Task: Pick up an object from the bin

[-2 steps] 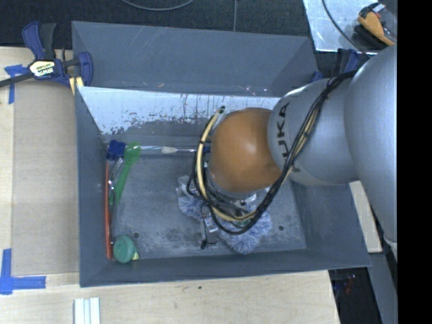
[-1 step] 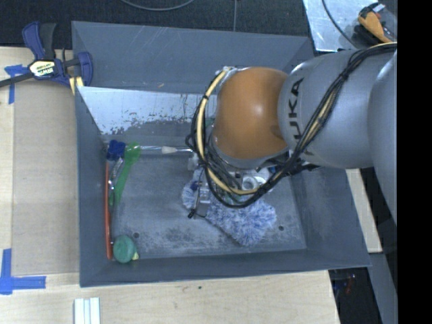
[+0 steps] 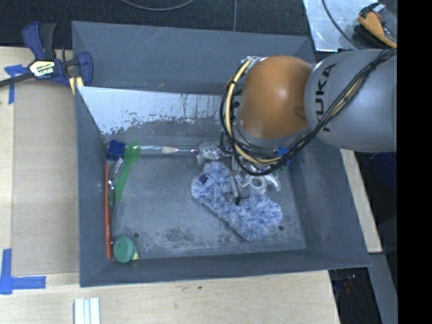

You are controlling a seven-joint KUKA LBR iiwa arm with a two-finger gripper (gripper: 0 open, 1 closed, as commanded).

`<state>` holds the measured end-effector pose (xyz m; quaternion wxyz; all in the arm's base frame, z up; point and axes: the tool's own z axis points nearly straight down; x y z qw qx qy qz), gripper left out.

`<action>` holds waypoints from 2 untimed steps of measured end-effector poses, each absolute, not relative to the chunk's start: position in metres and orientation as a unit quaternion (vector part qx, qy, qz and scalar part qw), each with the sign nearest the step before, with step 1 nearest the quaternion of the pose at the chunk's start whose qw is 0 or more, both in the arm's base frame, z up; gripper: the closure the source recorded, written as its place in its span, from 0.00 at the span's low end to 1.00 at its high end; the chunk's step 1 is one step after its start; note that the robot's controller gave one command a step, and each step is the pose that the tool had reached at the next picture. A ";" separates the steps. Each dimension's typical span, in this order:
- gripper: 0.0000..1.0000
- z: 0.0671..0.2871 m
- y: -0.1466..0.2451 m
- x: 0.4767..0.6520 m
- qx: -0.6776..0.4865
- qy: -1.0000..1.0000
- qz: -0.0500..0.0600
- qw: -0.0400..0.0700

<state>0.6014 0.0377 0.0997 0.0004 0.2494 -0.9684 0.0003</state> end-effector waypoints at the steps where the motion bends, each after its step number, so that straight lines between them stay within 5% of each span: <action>1: 0.00 0.072 0.021 0.608 -0.066 -0.998 -0.003 -0.003; 2: 1.00 0.076 -0.009 0.563 0.376 -0.927 0.000 -0.010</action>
Offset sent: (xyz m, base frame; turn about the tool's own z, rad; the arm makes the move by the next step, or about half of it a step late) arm -0.0558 -0.0575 -0.0297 -0.4779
